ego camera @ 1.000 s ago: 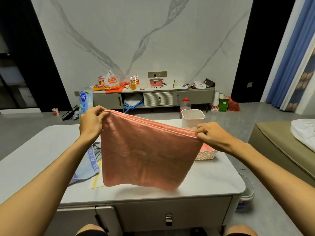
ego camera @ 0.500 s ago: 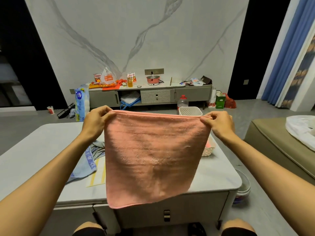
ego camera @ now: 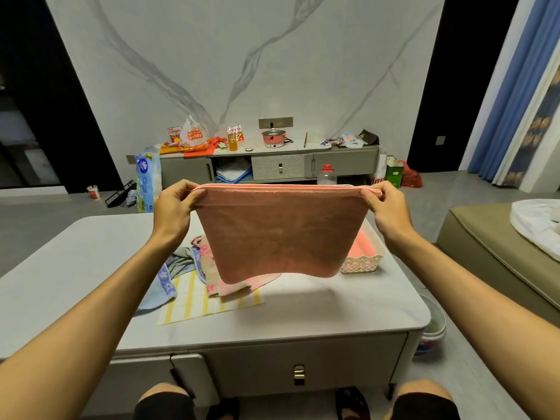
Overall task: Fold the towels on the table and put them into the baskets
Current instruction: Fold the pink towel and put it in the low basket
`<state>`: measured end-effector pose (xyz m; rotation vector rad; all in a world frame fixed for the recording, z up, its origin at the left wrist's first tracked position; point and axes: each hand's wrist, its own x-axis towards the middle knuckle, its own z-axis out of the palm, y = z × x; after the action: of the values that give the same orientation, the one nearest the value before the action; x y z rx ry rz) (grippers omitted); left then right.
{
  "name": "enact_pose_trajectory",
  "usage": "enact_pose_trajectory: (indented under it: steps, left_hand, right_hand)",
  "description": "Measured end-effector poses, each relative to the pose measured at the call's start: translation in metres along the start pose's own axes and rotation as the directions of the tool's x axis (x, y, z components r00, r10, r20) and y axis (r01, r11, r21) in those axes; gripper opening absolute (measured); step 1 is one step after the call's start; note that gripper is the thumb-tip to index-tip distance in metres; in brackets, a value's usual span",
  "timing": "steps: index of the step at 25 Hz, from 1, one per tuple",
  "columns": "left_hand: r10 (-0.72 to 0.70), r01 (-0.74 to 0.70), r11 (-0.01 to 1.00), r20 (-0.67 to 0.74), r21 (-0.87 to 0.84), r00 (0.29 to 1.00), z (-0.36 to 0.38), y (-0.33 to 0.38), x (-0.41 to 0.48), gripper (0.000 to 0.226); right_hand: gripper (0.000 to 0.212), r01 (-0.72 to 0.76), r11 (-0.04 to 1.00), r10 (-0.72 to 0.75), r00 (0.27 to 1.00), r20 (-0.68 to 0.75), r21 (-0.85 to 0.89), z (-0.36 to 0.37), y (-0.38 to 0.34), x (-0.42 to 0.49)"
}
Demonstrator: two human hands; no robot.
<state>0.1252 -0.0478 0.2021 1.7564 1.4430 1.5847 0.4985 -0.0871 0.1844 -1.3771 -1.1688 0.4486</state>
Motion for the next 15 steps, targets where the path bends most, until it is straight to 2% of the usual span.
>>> enact_pose_trajectory:
  steps: [2, 4, 7, 10, 13, 15]
  left_hand:
    - [0.025, -0.021, 0.996, -0.038, 0.092, 0.999, -0.003, 0.0, -0.002, 0.014]
    - [0.049, -0.039, 0.984, -0.055, 0.171, 0.997, -0.006, 0.001, -0.013, 0.016]
    - [0.058, -0.053, 0.989, -0.029, 0.136, 0.998, -0.011, 0.004, -0.036, 0.018]
    - [0.038, -0.041, 0.995, 0.036, 0.09, 0.999, -0.012, 0.007, -0.046, 0.017]
    - [-0.13, 0.126, 0.991, 0.119, 0.038, 0.984, 0.0, -0.007, -0.03, 0.016]
    - [-0.277, 0.268, 0.961, 0.193, 0.074, 0.941, 0.016, -0.032, -0.01, 0.014]
  right_hand:
    - [0.013, -0.002, 0.999, 0.002, 1.0, 0.004, 0.045, -0.002, -0.002, -0.003]
    - [0.014, 0.017, 1.0, -0.016, 0.999, -0.035, 0.014, -0.007, -0.003, -0.013]
    - [0.016, 0.041, 0.997, -0.047, 0.994, -0.101, -0.059, -0.018, -0.002, -0.027]
    - [0.016, 0.055, 0.993, -0.064, 0.994, -0.089, -0.102, -0.028, 0.003, -0.026]
    - [0.012, -0.032, 0.995, 0.03, 0.999, -0.018, -0.094, -0.014, 0.027, -0.005]
    - [0.011, -0.147, 0.987, 0.151, 0.986, 0.066, -0.061, 0.012, 0.056, 0.018]
